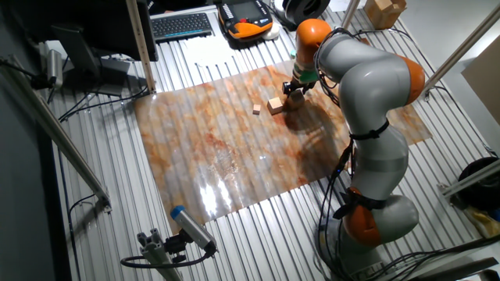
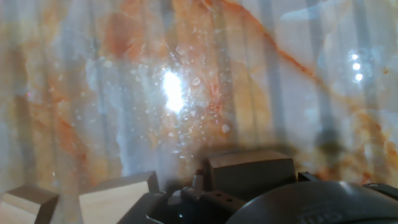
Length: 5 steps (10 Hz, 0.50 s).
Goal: Pick up the small block on the left and move it to the right
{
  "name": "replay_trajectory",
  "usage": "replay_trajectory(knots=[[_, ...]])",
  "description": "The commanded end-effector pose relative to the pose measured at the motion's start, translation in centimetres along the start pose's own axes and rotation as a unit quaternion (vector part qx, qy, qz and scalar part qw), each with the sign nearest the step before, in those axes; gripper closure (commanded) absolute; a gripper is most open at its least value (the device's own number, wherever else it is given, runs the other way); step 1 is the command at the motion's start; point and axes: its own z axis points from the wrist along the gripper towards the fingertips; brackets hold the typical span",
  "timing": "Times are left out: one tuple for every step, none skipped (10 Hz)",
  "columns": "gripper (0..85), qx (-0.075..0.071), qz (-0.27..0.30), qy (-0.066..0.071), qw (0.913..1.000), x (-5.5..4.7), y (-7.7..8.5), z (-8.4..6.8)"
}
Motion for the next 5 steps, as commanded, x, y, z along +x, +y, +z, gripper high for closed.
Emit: replay_trajectory(knots=[[17.0, -0.001, -0.002, 0.001, 1.0000, 0.04, 0.10, 0.04], [34.0, -0.002, -0.011, 0.003, 0.9999, 0.06, 0.18, 0.09], [34.0, -0.003, -0.019, 0.008, 0.9998, 0.09, 0.33, 0.11], [51.0, -0.004, -0.036, 0.011, 0.9993, 0.09, 0.40, -0.04], [68.0, -0.009, -0.047, 0.018, 0.9987, 0.11, 0.40, -0.21]])
